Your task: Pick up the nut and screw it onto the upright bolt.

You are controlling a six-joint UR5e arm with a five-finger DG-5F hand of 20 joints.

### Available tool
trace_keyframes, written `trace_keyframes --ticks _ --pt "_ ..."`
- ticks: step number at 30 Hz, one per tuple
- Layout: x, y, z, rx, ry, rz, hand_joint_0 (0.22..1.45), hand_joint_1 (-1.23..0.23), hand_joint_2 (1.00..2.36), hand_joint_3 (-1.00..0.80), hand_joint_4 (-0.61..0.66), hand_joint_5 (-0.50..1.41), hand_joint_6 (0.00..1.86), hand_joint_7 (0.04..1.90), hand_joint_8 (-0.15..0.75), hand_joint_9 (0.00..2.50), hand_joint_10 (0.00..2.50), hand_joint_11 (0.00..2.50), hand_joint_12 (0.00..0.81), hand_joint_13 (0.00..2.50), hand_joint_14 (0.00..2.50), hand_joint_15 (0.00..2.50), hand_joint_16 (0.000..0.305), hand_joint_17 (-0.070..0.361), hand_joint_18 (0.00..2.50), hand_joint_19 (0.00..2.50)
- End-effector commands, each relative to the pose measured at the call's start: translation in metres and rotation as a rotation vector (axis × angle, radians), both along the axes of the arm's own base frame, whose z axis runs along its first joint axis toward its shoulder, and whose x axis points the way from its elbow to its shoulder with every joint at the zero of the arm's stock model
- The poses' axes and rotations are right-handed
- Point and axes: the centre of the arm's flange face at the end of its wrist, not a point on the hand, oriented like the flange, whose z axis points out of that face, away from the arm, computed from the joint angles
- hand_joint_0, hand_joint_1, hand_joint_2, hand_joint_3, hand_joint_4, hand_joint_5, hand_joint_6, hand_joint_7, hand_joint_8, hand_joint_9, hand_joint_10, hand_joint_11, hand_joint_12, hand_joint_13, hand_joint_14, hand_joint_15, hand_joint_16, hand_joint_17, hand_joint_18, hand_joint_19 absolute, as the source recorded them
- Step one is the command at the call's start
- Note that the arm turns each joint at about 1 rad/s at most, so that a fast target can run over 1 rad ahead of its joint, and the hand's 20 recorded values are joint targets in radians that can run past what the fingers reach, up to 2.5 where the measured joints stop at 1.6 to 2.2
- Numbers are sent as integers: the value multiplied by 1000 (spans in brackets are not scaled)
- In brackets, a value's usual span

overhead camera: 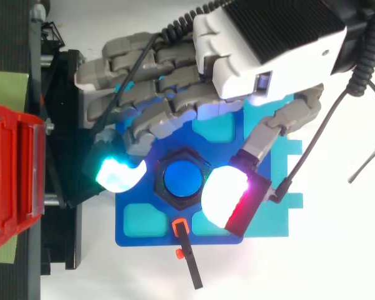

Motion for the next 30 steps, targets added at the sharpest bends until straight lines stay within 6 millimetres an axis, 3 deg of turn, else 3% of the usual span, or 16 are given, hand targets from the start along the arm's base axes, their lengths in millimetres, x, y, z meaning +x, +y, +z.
trace_keyframes --ticks 1,30 --pt "-1 3 -5 1 -4 2 452 -178 1000 -500 91 -219 501 578 184 171 0 0 306 0 0 0 39 87 0 0" --pt "-3 4 -8 -13 15 1 462 -205 1000 -500 164 -188 502 693 211 237 0 0 301 6 0 0 36 82 0 0"
